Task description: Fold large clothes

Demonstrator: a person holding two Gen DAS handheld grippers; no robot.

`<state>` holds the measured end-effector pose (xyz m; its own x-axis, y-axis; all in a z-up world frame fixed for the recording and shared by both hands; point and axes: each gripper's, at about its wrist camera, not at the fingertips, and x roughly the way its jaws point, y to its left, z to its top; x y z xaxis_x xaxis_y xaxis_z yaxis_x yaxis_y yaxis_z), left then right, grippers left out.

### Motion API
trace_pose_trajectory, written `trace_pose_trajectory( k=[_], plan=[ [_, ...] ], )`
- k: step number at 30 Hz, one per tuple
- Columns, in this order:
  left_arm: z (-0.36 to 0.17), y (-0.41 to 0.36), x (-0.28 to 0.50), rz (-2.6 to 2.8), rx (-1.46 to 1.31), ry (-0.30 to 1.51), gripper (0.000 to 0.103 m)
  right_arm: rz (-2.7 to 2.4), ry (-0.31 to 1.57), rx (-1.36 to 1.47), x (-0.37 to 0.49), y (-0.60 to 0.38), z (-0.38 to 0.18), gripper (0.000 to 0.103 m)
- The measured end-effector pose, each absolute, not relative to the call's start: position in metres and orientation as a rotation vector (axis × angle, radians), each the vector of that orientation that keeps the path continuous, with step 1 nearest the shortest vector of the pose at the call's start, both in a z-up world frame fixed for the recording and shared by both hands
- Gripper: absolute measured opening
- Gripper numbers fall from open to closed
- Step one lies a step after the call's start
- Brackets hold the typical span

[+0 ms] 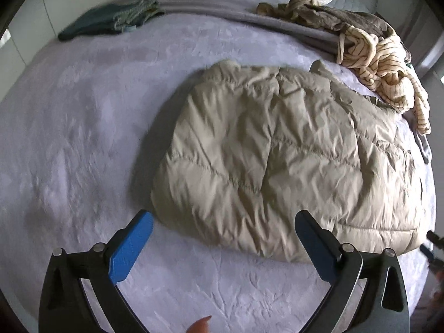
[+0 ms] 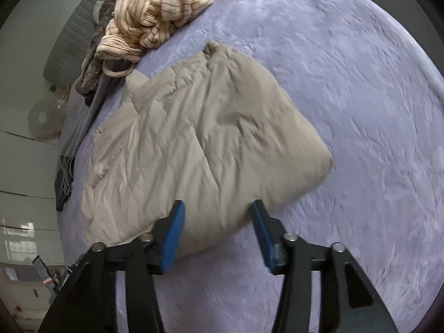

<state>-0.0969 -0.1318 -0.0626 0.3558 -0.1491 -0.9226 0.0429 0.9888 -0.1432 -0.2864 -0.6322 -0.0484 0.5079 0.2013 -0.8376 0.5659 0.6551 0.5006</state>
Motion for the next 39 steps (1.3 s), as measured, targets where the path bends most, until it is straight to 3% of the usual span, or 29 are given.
trace_pose_trajectory(
  k=[4, 6, 10, 22, 34, 36, 38, 39],
  plan=[
    [-0.076, -0.124, -0.099, -0.120, -0.167, 1.248, 0.102, -0.249, 1.033, 0.927, -0.295, -0.631, -0.060, 0.083],
    [-0.084, -0.119, -0.100, -0.119, -0.201, 1.262, 0.102, -0.240, 1.018, 0.974, -0.297, -0.631, -0.068, 0.083],
    [-0.103, -0.110, -0.103, -0.162, -0.295, 1.324, 0.102, -0.222, 0.991, 1.079, -0.298, -0.634, -0.084, 0.103],
    [-0.153, -0.083, -0.104, -0.302, -0.735, 1.381, 0.102, -0.136, 0.970, 1.261, -0.286, -0.633, -0.106, 0.103],
    [-0.166, -0.107, -0.061, -0.269, -0.871, 1.290, 0.101, -0.004, 0.856, 1.461, -0.248, -0.629, -0.142, 0.103],
    [-0.165, -0.108, -0.057, -0.244, -0.871, 1.272, 0.086, -0.011, 0.858, 1.472, -0.245, -0.628, -0.144, 0.103],
    [-0.162, -0.105, -0.057, -0.245, -0.852, 1.263, 0.058, -0.011, 0.856, 1.486, -0.246, -0.629, -0.144, 0.103],
    [-0.161, -0.104, -0.057, -0.250, -0.844, 1.258, 0.052, -0.012, 0.857, 1.496, -0.247, -0.630, -0.144, 0.102]
  ],
)
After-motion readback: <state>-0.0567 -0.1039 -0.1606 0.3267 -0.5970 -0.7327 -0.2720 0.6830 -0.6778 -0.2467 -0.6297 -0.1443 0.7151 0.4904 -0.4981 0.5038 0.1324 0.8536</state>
